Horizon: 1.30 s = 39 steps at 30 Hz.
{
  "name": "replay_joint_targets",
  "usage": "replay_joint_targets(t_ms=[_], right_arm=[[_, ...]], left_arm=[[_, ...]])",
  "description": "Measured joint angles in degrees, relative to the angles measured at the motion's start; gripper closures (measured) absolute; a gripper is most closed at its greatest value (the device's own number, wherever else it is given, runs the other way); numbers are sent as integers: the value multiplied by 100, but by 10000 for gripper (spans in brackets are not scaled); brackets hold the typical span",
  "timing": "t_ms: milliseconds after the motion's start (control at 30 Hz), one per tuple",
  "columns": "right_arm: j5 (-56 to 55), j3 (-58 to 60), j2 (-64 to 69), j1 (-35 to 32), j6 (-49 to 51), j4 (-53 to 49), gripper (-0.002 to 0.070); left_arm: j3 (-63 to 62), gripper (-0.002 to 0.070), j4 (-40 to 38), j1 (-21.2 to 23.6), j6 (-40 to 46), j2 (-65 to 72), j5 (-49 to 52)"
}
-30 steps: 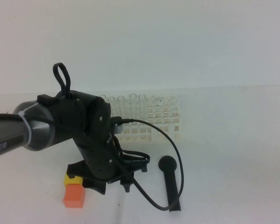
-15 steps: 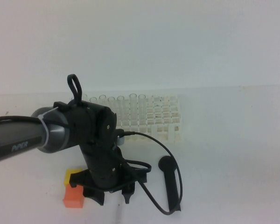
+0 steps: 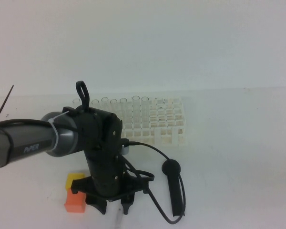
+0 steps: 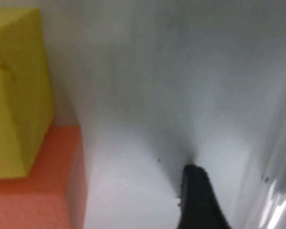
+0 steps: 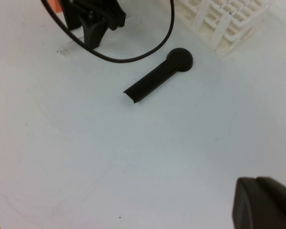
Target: Place the test tubes
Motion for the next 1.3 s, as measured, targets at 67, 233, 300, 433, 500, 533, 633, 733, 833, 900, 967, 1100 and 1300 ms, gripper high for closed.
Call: replay_joint_targets(t_ms=[67,233,300,433,500,533,633,733,833,900,967,1100,1300], right_arm=[[0,0,0,0,0,-8,678],[0,0,0,0,0,-8,678],[0,0,0,0,0,-8,678],[0,0,0,0,0,-8,678],[0,0,0,0,0,-13,678],[0,0,0,0,0,-26,678],[0,0,0,0,0,-138,678],[0,0,0,0,0,-204,678],[0,0,0,0,0,-227,678],[0,0,0,0,0,-241,678],[10,0,0,0,0,-246,678],[173,0,0,0,0,-295,678],[71,63,0,0,22,-302,678]], left_arm=[[0,314,6,0,39,0,8],[0,576,-111,0,313,0,44],[0,633,-141,0,356,0,14],[0,676,-234,0,356,0,-53],[0,676,-311,0,356,0,-78],[0,676,-348,0,356,0,-93],[0,563,-395,0,356,0,-116],[34,676,-452,0,622,-91,-204],[43,564,-721,0,1257,-381,-244],[43,676,-839,0,1535,-622,-357],[43,676,-925,0,1718,-869,-605],[69,676,-1708,0,2719,-1355,-1140],[714,564,-2959,0,5236,-1895,-2356]])
